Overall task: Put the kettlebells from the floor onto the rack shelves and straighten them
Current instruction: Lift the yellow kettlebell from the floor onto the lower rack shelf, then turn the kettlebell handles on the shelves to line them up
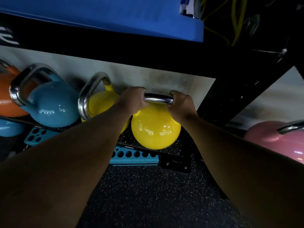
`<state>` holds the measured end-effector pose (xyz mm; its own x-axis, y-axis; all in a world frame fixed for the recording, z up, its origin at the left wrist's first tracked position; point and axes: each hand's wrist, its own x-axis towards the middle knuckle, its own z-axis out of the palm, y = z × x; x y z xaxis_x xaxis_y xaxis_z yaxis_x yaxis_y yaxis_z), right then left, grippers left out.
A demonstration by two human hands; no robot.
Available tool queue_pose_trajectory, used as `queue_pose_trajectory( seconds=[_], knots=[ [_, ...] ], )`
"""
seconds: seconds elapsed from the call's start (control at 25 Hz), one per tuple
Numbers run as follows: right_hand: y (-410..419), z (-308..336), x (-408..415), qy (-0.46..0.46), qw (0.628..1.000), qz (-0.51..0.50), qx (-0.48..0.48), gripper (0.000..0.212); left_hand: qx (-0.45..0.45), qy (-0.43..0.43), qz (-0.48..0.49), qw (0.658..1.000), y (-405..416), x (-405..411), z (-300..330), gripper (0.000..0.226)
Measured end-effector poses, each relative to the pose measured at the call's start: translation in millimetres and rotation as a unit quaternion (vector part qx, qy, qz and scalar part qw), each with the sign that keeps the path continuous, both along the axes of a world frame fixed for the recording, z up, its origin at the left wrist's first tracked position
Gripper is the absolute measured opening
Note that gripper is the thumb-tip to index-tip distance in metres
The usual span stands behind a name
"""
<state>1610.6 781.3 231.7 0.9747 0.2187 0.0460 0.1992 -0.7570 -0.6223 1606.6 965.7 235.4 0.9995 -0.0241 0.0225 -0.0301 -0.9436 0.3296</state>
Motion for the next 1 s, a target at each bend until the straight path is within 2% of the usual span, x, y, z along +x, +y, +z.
queue_pose_trajectory(
  seconds=[0.12, 0.2, 0.32, 0.4, 0.56, 0.88, 1.0],
  knots=[
    [-3, 12, -9, 0.005, 0.999, 0.026, -0.019, 0.054, 0.029, -0.013, -0.004, 0.999, -5, -10, 8, 0.041],
    [-11, 19, -25, -0.006, 0.999, 0.043, -0.009, 0.068, 0.046, -0.044, -0.019, 0.998, -10, -28, 12, 0.062],
    [-35, 26, -57, -0.034, 0.996, 0.074, 0.022, 0.070, 0.086, -0.103, -0.026, 0.991, -28, -62, 19, 0.083],
    [-62, 28, -81, -0.038, 0.994, 0.102, 0.030, 0.062, 0.098, -0.120, -0.025, 0.988, -53, -84, 22, 0.076],
    [-158, 31, -130, -0.056, 0.990, 0.131, 0.011, 0.048, 0.127, -0.109, -0.056, 0.984, -136, -120, 30, 0.046],
    [-419, 49, -211, -0.095, 0.986, -0.005, -0.139, 0.042, 0.106, -0.051, -0.179, 0.977, -374, -159, 36, 0.032],
    [-514, 57, -240, -0.097, 0.979, -0.055, -0.173, 0.042, 0.096, -0.048, -0.216, 0.970, -466, -169, 41, 0.034]
  ],
)
